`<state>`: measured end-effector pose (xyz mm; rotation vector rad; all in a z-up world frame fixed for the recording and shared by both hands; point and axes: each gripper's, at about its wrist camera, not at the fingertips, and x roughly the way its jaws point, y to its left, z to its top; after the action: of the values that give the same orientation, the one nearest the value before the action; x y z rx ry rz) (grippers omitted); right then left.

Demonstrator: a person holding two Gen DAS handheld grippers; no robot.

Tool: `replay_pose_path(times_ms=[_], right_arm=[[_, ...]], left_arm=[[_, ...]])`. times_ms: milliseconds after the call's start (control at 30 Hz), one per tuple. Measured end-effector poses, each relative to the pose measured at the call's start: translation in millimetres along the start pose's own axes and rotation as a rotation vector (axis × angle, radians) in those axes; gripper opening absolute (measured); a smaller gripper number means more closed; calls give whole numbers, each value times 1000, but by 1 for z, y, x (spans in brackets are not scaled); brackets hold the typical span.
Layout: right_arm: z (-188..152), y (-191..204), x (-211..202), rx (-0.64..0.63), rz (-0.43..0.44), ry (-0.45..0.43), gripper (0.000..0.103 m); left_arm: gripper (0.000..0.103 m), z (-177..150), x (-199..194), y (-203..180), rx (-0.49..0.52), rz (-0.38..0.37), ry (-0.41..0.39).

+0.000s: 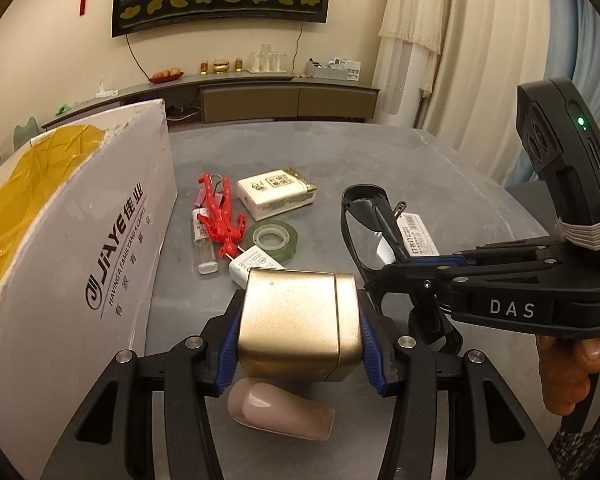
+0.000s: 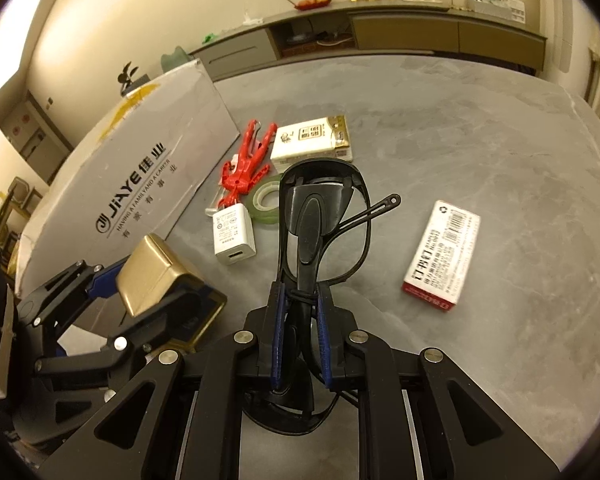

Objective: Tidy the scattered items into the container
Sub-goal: 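Grasp the gold tin with the left tool while the right tool grasps the black sunglasses, then carry the gold tin and sunglasses over the white box with both tools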

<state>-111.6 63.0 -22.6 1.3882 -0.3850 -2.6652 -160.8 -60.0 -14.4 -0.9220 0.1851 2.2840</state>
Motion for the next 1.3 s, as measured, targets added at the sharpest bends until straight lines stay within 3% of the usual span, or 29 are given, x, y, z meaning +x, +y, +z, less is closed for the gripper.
replay_pose_path(times_ms=[467, 800, 1000, 1300], right_arm=[[-7, 18, -28, -96, -109, -80, 16], [-5, 45, -44, -150, -129, -144, 16], [-3, 62, -62, -184, -159, -230, 16], [7, 92, -75, -205, -151, -295, 16]], left_arm=[[52, 7, -25, 1, 5, 0, -64], [52, 13, -56, 8, -9, 10, -120], [52, 18, -75, 14, -22, 11, -158], [52, 21, -107, 43, -89, 10, -204]])
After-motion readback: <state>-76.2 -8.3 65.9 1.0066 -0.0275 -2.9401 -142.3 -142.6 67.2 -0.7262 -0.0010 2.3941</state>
